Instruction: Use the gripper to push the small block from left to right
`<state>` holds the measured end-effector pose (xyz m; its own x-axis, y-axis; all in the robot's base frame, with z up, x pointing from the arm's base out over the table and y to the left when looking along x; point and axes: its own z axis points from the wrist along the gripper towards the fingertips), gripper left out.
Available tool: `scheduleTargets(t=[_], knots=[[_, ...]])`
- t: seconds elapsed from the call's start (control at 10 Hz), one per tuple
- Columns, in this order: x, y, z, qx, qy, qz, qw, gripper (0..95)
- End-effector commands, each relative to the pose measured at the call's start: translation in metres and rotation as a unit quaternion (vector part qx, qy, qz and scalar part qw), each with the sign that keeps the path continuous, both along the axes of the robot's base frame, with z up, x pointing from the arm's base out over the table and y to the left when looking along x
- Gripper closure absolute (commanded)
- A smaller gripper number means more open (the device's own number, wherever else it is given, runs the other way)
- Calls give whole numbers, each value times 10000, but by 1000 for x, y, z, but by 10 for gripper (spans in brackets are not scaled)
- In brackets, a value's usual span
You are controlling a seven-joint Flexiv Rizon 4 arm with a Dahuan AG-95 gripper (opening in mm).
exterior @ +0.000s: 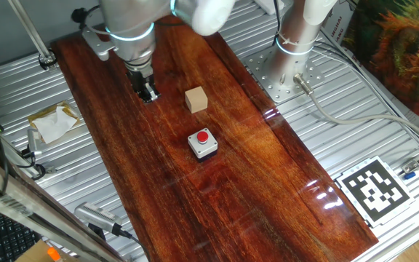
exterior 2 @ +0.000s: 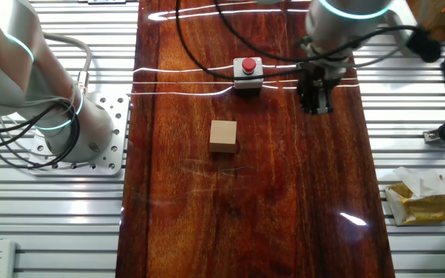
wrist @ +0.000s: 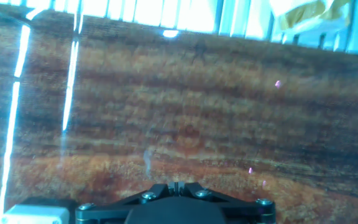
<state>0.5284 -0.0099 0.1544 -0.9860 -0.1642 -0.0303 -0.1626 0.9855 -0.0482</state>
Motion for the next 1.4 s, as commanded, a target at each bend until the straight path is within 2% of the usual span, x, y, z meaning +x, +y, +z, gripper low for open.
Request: scheduleTargets(t=[0.1,0.3,1.4], knots=[[1,1,1,68,25,-310,9995,950],[1,1,1,65,81,-454,9989,950],[3,1,-2,55,198,-174,9996,950]])
